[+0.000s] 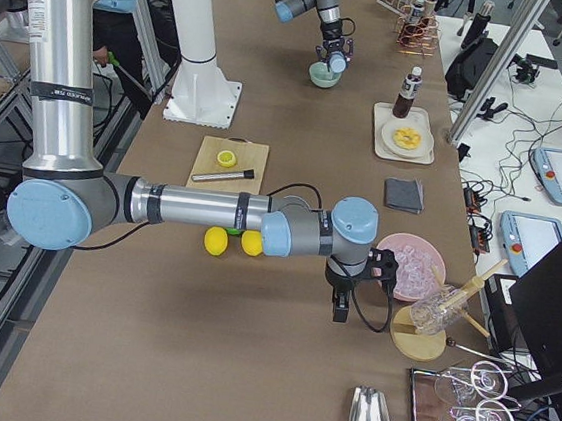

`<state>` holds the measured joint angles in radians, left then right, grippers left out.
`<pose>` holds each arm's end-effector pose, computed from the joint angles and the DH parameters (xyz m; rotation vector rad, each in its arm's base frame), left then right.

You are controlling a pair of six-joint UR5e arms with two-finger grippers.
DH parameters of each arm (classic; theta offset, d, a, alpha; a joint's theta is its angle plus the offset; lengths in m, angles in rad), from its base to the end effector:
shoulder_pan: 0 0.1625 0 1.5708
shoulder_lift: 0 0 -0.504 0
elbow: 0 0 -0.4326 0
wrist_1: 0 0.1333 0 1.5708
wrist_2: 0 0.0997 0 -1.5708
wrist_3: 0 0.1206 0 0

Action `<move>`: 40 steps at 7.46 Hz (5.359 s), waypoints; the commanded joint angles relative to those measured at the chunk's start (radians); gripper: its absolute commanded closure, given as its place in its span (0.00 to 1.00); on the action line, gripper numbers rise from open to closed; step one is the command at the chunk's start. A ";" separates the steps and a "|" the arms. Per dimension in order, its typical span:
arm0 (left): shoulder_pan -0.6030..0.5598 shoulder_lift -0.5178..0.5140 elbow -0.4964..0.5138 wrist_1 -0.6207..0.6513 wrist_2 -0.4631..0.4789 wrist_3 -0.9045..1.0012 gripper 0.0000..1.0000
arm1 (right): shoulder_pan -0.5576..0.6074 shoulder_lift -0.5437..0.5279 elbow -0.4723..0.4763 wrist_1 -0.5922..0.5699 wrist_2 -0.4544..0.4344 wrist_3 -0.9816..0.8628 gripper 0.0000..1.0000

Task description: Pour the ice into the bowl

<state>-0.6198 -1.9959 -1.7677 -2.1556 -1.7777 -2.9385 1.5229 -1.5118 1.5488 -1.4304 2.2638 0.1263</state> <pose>0.5110 -0.4980 0.3184 -0.6913 1.1977 -1.5855 0.0286 -0.5786 0.7234 0.1094 -0.7032 0.0136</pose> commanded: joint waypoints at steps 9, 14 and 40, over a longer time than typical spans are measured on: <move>-0.030 -0.015 -0.082 0.384 -0.026 0.119 0.46 | -0.003 0.033 0.027 -0.041 -0.004 0.022 0.01; -0.211 0.080 -0.170 0.880 -0.069 0.548 0.51 | -0.046 0.059 0.028 -0.041 0.000 0.075 0.01; -0.038 0.221 0.369 1.145 0.500 0.679 0.34 | -1.165 1.182 -0.582 0.040 -0.645 1.167 0.02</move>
<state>-0.6631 -1.7743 -1.3992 -1.0109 -1.2750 -2.2584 0.3760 -0.3756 1.0743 -1.4771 1.6376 1.2928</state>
